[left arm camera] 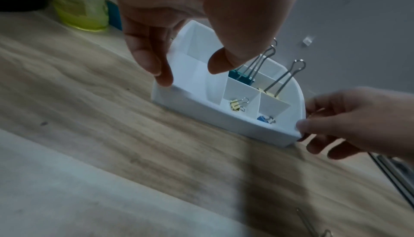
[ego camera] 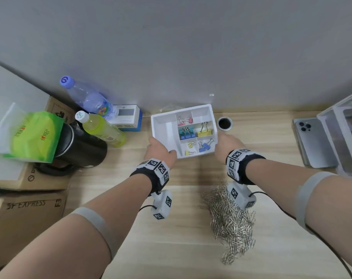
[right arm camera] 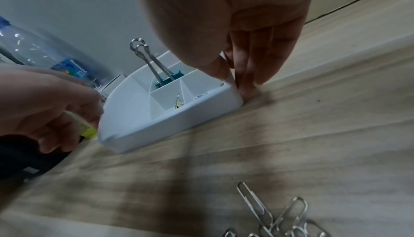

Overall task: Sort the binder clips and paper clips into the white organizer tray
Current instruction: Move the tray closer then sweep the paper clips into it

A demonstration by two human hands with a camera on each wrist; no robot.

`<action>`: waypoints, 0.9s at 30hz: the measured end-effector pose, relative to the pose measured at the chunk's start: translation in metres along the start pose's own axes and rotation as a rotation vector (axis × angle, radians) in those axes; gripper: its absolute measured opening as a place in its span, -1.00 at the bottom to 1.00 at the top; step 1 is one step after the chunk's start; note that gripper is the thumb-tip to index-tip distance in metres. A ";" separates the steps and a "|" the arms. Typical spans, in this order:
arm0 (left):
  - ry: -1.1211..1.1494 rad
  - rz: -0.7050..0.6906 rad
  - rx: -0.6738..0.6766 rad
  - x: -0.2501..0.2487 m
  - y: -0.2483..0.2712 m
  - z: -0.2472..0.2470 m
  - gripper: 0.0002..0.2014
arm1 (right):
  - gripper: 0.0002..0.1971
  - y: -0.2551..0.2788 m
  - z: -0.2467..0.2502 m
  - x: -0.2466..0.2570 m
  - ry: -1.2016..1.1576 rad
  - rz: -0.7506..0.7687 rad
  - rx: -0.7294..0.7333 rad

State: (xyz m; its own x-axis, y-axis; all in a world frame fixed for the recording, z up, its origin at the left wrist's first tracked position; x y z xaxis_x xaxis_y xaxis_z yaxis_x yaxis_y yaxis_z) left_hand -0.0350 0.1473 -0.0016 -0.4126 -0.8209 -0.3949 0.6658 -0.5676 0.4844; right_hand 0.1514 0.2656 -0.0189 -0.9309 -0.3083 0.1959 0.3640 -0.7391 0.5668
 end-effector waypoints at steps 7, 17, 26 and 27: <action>-0.282 0.123 0.184 0.025 0.009 0.008 -0.63 | -0.69 0.005 0.002 0.016 0.138 0.082 -0.015; -0.525 0.001 0.052 0.048 0.042 0.031 -0.75 | -0.49 0.040 -0.021 0.049 0.275 0.258 0.023; -0.330 0.053 0.119 0.095 0.055 0.018 -0.55 | -0.58 0.065 -0.051 0.059 0.187 0.329 0.098; -0.337 0.038 0.125 0.096 0.058 0.018 -0.59 | -0.56 0.067 -0.054 0.056 0.145 0.315 0.088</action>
State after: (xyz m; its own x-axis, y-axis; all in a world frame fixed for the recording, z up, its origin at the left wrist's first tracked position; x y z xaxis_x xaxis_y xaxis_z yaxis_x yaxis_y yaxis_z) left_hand -0.0473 0.0347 0.0021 -0.5845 -0.8046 -0.1051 0.6119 -0.5222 0.5941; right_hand 0.1251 0.1663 -0.0135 -0.7570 -0.5994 0.2602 0.6229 -0.5415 0.5646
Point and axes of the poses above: each hand's wrist, its own y-axis away from the middle knuckle, its own z-axis out of the back of the hand, x = y × z, the point moved 2 cm from there along -y, towards the middle knuckle, and after that the axes turned 7 degrees about y, right-handed, at the moved point
